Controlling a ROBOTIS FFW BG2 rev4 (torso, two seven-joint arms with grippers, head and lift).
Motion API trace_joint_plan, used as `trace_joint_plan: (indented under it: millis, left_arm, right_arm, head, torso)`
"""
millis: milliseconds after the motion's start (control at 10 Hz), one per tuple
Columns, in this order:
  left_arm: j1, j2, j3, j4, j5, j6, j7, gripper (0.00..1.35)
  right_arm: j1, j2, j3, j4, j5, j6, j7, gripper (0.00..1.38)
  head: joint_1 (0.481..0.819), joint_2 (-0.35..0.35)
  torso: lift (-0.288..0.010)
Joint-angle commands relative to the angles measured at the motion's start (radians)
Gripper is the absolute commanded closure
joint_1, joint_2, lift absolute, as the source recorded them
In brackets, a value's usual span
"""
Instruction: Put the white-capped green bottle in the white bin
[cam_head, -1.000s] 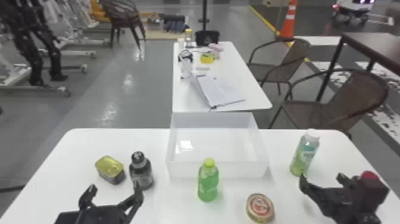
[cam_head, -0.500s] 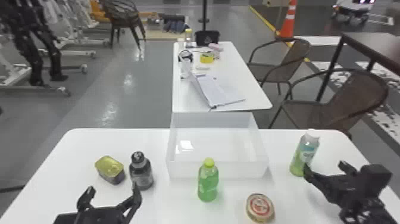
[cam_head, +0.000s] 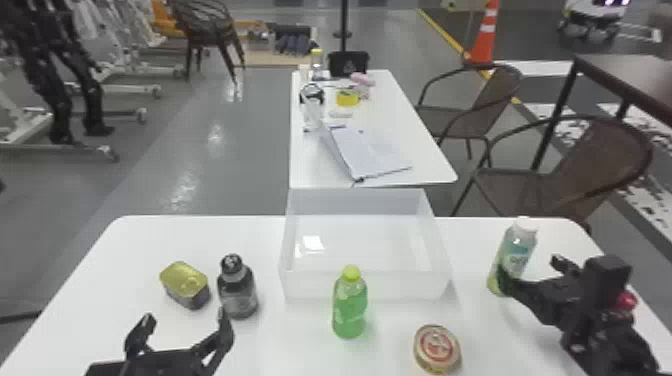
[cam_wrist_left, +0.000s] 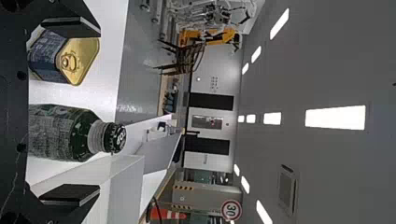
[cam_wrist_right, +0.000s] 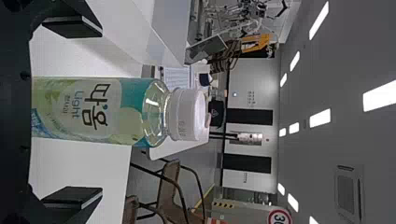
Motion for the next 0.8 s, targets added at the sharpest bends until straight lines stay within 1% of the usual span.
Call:
trace_joint_plan:
  millis: [0,200,300,400,600,700]
  left_arm:
    - [0.001,-0.003,0.002,0.001,0.003,0.000,0.000,0.13]
    - [0.004,-0.003,0.003,0.006,0.011,-0.001,-0.002,0.13]
    - [0.006,-0.003,0.006,0.008,0.014,0.000,-0.005,0.13]
    - [0.006,-0.003,0.008,0.009,0.014,0.000,-0.008,0.13]
    - [0.007,-0.003,0.011,0.011,0.022,0.004,-0.012,0.13]
    - [0.007,-0.003,0.014,0.012,0.022,0.002,-0.016,0.13]
  right_arm:
    - [-0.046,0.005,0.002,0.067,0.020,-0.017,0.011,0.10]
    - [-0.080,0.006,0.000,0.124,0.051,-0.019,0.011,0.10]
    - [-0.105,0.005,0.000,0.156,0.066,-0.019,0.013,0.13]
    - [-0.126,0.003,0.000,0.184,0.074,-0.019,0.019,0.35]
    - [-0.163,0.005,0.002,0.216,0.092,-0.022,0.023,1.11]
    - [-0.161,0.014,0.002,0.222,0.089,-0.024,0.023,1.11]
  head:
    - [0.549,0.000]
    - [0.549,0.000]
    - [0.549,0.000]
    - [0.549,0.000]
    - [0.549,0.000]
    - [0.549,0.000]
  torso:
    - [-0.100]
    - [-0.100]
    - [-0.100]
    - [-0.100]
    - [-0.100]
    - [-0.100]
